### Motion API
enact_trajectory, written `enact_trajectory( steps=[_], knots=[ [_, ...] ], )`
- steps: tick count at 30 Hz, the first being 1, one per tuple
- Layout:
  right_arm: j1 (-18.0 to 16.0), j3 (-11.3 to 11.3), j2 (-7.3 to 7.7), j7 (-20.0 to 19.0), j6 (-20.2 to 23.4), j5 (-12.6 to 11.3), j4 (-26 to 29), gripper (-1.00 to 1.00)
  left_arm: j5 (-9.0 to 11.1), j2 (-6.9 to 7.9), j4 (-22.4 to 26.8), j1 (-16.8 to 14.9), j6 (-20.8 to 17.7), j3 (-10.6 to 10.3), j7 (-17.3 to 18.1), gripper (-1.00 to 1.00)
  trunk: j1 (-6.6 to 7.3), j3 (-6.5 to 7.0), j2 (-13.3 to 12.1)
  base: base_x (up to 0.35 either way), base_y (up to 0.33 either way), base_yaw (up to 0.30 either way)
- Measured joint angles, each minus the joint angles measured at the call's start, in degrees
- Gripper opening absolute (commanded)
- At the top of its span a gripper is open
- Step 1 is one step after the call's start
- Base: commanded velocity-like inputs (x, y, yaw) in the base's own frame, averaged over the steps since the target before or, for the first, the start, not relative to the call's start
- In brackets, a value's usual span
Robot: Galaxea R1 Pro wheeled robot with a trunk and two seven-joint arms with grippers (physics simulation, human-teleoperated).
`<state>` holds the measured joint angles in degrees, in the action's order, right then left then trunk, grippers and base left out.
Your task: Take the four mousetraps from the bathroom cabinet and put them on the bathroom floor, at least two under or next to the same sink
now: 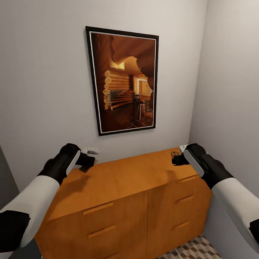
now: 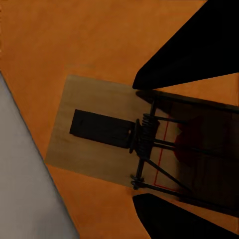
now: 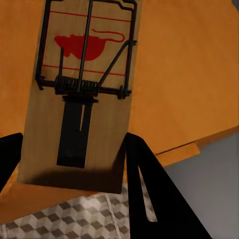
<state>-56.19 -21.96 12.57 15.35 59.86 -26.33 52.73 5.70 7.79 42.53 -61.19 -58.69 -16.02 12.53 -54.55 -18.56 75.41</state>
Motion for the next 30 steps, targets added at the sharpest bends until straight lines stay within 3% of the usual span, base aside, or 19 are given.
enact_trajectory(
  steps=[1, 3, 5, 8, 13, 16, 30],
  knots=[
    [0.0, 0.0, 0.02, 0.0, 0.0, 0.0, 0.0, -1.00, -0.1, -0.47, 0.0, 0.0, 0.0, 0.2, -0.8, -1.00, 0.00, 0.00, 0.0, 0.000, 0.000, 0.272],
    [0.0, 0.0, 0.03, 0.1, 0.0, 0.4, 0.4, -1.00, 0.1, -3.67, -0.1, 0.0, 0.7, 2.6, -8.0, -1.00, 0.00, 0.00, 0.0, 0.000, 0.000, 0.247],
    [0.0, 0.0, 0.02, 0.1, 0.0, 0.5, 0.9, -1.00, 0.2, -5.96, -0.2, 0.0, 2.0, 4.9, -12.8, -1.00, 0.00, 0.00, 0.0, 0.000, 0.000, 0.116],
    [0.0, 0.1, 0.02, 0.1, 0.0, 0.6, 1.3, -1.00, 1.3, -8.06, -0.6, 0.0, 3.1, 6.9, -15.7, -1.00, 0.00, 0.00, 0.0, 0.000, 0.000, 0.033],
    [0.0, 0.1, 0.16, 0.1, 0.0, 0.6, 1.3, -1.00, 5.4, -8.55, -1.1, 0.0, 3.0, 7.5, -16.4, -1.00, -0.03, 0.00, 0.0, -0.222, 0.000, 0.006],
    [0.0, 0.1, 0.15, 0.1, 0.0, 0.5, 1.4, -1.00, 6.9, -8.54, -1.2, 0.0, 3.0, 7.5, -16.5, -1.00, -0.03, 0.00, 0.0, -0.315, 0.000, 0.001],
    [0.0, 0.0, 0.08, -0.1, 0.0, 0.0, 1.4, -1.00, 7.7, -8.46, -3.2, 0.1, 3.1, 7.5, -16.6, -1.00, -0.04, 0.00, 0.0, -0.343, 0.000, 0.000]
  ],
)
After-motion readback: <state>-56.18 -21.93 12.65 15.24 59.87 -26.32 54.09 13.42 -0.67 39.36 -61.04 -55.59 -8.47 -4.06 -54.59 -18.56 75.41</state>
